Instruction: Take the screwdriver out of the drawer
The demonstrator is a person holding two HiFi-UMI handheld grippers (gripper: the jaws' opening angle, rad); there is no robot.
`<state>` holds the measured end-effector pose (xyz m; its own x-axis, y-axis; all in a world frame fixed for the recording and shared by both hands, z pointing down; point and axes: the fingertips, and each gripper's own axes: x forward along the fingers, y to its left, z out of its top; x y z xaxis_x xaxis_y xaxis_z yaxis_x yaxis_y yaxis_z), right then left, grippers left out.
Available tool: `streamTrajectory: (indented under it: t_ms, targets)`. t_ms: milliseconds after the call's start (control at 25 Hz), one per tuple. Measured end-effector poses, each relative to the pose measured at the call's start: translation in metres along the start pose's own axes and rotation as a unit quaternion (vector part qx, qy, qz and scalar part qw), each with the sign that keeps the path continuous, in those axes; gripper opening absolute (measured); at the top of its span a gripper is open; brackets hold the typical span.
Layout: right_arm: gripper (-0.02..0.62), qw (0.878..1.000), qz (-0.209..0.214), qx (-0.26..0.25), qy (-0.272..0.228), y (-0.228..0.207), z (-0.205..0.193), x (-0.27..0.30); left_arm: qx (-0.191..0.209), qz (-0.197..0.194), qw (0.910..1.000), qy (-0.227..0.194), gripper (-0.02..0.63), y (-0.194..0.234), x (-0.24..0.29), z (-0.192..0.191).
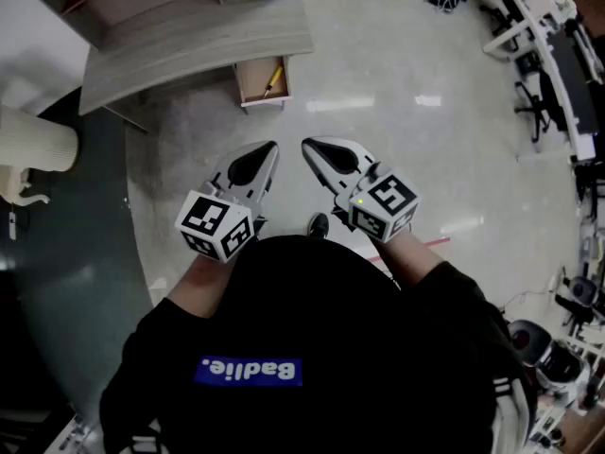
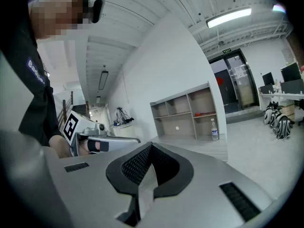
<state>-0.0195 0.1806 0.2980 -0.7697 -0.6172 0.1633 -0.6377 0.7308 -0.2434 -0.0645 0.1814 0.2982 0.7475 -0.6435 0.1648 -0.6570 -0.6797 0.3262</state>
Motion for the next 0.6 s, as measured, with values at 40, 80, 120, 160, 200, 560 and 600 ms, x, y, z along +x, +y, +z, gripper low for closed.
streamTrajectory:
  t_ms: [40, 80, 120, 160, 200, 560, 600]
  targets:
    - [0.029, 1.000, 0.000, 0.000, 0.000, 0.0000, -0.0003, 0.0001, 0.000, 0.000, 1.0000, 0.000, 0.002, 0.0002, 0.0000, -0.0003]
    - [0.028, 1.000, 0.000, 0.001, 0.001, 0.0002, -0.0006, 0.0001, 0.000, 0.000, 1.0000, 0.000, 0.002, 0.0004, -0.0001, -0.0007]
    - [0.029, 1.000, 0.001, 0.002, 0.001, 0.0005, -0.0009, 0.0002, 0.000, 0.000, 1.0000, 0.001, 0.002, 0.0004, 0.0000, -0.0010]
    - [0.029, 1.000, 0.001, 0.003, 0.003, 0.0009, -0.0012, 0.0003, 0.001, 0.000, 1.0000, 0.001, 0.002, 0.0004, 0.0000, -0.0012]
    - [0.028, 1.000, 0.002, 0.004, 0.004, 0.0011, -0.0016, 0.0004, 0.002, 0.000, 1.0000, 0.001, 0.002, 0.0003, 0.0000, -0.0014]
    - [0.029, 1.000, 0.002, 0.005, 0.004, 0.0016, -0.0012, 0.0001, 0.004, 0.000, 1.0000, 0.004, 0.002, -0.0009, 0.0001, -0.0021]
    - [0.029, 1.000, 0.002, 0.005, 0.004, 0.0015, -0.0016, 0.0002, 0.004, 0.000, 1.0000, 0.004, 0.002, -0.0008, 0.0002, -0.0022]
